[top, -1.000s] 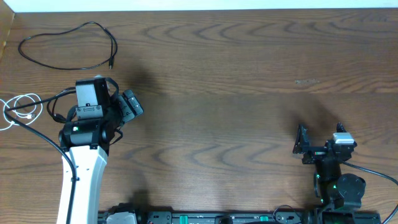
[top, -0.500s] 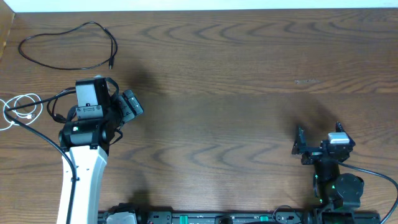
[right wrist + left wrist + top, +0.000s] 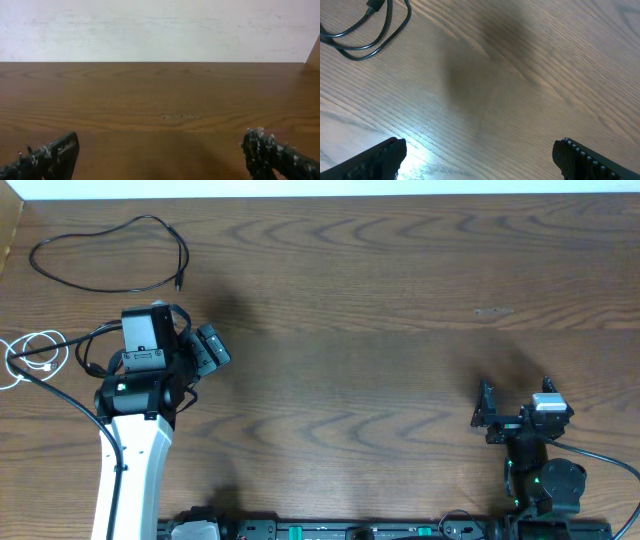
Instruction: Untangle cables
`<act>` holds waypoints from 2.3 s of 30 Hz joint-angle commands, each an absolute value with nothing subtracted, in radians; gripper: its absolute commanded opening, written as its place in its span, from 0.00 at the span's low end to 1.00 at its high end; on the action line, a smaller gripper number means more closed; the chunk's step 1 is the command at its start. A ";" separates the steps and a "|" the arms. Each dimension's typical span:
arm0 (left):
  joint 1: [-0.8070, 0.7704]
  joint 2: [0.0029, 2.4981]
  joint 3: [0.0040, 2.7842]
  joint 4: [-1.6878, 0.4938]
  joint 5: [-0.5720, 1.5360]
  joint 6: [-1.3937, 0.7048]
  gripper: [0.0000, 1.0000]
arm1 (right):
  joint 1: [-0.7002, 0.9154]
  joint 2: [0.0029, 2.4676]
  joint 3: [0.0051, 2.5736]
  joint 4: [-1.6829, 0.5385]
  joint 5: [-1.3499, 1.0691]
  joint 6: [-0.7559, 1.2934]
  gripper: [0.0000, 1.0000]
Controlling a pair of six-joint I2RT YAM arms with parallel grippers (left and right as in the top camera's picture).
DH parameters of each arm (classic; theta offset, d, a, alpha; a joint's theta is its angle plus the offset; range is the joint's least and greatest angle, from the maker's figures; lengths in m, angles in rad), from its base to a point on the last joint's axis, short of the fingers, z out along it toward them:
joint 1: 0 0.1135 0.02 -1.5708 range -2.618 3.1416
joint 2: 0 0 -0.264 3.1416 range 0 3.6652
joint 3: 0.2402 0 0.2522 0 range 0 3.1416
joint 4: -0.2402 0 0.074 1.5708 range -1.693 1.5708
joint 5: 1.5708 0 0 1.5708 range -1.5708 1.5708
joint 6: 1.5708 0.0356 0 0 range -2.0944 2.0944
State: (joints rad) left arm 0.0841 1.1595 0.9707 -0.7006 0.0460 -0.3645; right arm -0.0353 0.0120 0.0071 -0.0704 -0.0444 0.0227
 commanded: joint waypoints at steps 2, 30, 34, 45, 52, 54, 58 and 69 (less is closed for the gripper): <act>0.083 1.163 0.986 -0.703 0.033 -0.352 0.98 | -0.039 0.006 0.006 -0.075 -0.029 0.040 0.99; 0.083 1.163 0.986 -0.703 0.033 -0.352 0.98 | -0.039 0.006 0.006 -0.075 -0.029 0.040 0.99; 0.083 1.163 0.986 -0.703 0.033 -0.352 0.98 | -0.039 0.006 0.006 -0.075 -0.029 0.040 0.99; 0.083 1.114 0.966 -0.731 0.036 -0.352 0.98 | -0.039 0.006 0.006 -0.075 -0.029 0.040 0.99; 0.081 0.923 0.767 -0.733 0.010 -0.348 0.98 | -0.039 0.006 0.006 -0.075 -0.029 0.040 0.99; 0.081 0.852 0.718 -0.733 0.010 -0.348 0.98 | -0.039 0.006 0.006 -0.075 -0.029 0.040 0.99; 0.082 0.708 0.660 -0.724 -0.001 -0.348 0.98 | -0.039 0.006 0.006 -0.075 -0.029 0.040 0.99; 0.081 0.345 0.543 -0.716 0.023 -0.232 0.98 | -0.039 0.006 0.006 -0.075 -0.029 0.040 0.99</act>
